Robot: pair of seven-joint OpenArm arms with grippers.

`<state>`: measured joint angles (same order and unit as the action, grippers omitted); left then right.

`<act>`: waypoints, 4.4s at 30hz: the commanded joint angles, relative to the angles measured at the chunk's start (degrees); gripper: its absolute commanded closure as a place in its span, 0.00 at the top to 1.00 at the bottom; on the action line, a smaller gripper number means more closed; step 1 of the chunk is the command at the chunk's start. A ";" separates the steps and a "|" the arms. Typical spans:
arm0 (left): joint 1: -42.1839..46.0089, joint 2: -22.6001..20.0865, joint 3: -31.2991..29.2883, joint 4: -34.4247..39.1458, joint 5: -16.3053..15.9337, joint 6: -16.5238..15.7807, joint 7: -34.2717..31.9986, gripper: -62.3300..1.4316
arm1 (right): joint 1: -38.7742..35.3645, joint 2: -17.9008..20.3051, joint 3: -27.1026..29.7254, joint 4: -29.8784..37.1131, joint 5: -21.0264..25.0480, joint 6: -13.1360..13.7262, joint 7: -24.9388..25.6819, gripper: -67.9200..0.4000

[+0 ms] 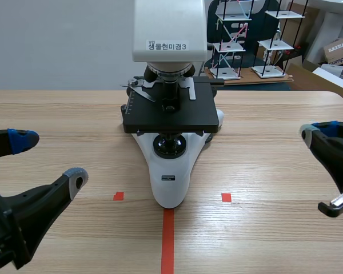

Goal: Point at the coarse focus knob

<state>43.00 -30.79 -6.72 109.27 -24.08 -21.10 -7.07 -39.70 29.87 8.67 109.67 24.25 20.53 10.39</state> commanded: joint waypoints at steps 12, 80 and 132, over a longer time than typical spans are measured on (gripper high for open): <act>-0.02 0.26 -0.37 0.94 -0.35 -0.07 -0.81 0.96 | 15.10 0.15 0.39 0.48 0.44 -1.92 -10.34 0.01; -0.02 0.26 -0.37 0.94 -0.35 -0.07 -0.81 0.96 | 70.95 -7.63 -25.62 -33.68 12.24 3.30 -40.30 0.01; -0.02 0.26 -0.37 0.94 -0.35 -0.07 -0.81 0.96 | 70.82 -7.63 -25.62 -33.68 12.24 3.30 -40.26 0.01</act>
<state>43.00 -30.79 -6.72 109.27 -24.05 -21.10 -7.07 29.80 21.61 -17.12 74.63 35.86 23.79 -30.55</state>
